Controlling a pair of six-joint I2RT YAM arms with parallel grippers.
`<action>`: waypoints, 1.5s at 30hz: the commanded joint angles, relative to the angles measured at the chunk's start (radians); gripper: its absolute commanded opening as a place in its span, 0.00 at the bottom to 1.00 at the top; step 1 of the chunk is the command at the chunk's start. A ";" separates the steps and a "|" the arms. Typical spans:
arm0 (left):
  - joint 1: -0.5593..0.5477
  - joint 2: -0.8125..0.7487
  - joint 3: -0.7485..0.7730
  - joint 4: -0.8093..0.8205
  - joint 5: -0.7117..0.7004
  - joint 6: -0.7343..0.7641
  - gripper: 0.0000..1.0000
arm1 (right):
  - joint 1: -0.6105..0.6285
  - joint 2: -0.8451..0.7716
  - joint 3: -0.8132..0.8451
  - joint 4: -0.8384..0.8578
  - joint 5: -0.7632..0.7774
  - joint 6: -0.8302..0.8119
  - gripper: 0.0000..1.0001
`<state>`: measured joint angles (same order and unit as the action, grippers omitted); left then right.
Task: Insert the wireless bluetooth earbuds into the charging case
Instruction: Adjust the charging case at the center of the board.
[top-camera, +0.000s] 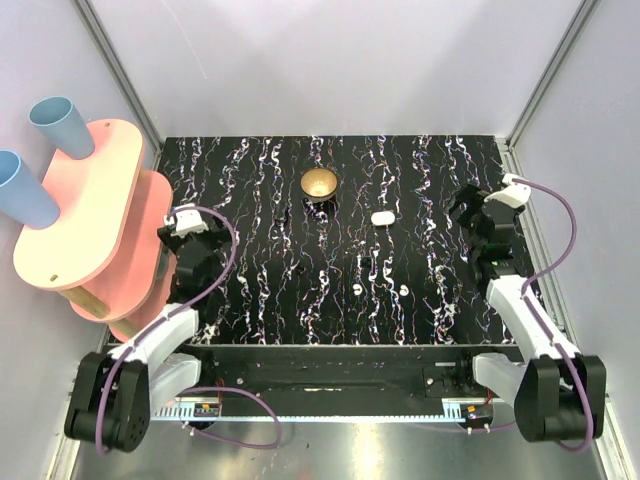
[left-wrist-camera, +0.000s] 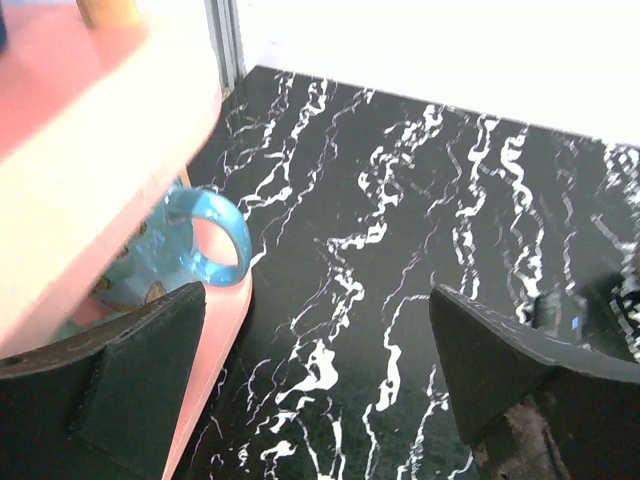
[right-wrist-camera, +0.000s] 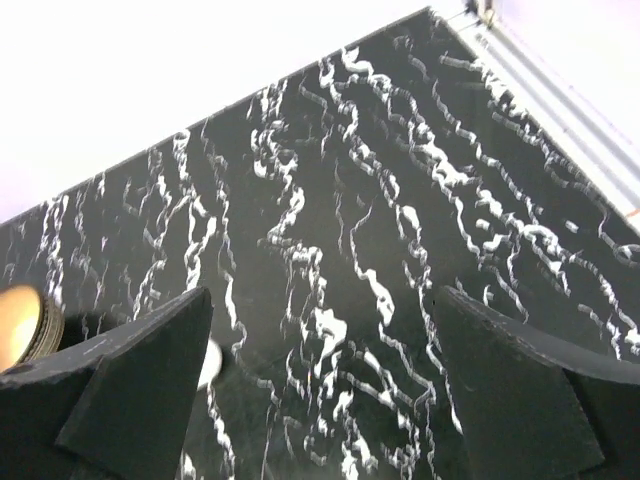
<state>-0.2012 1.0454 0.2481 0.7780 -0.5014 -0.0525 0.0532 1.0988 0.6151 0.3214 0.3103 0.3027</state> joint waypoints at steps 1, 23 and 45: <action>-0.023 -0.141 0.094 -0.312 -0.022 -0.073 0.99 | 0.005 -0.104 0.009 -0.350 -0.155 0.079 1.00; -0.029 -0.251 0.430 -0.900 0.443 -0.122 0.99 | 0.005 0.002 0.198 -0.512 -0.347 0.165 1.00; -0.029 -0.147 0.542 -1.082 0.440 -0.178 0.99 | 0.005 0.407 0.445 -0.636 -0.483 0.341 1.00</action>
<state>-0.2298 0.8883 0.7315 -0.2874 -0.0563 -0.2119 0.0544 1.4136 0.9844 -0.3424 -0.1005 0.5797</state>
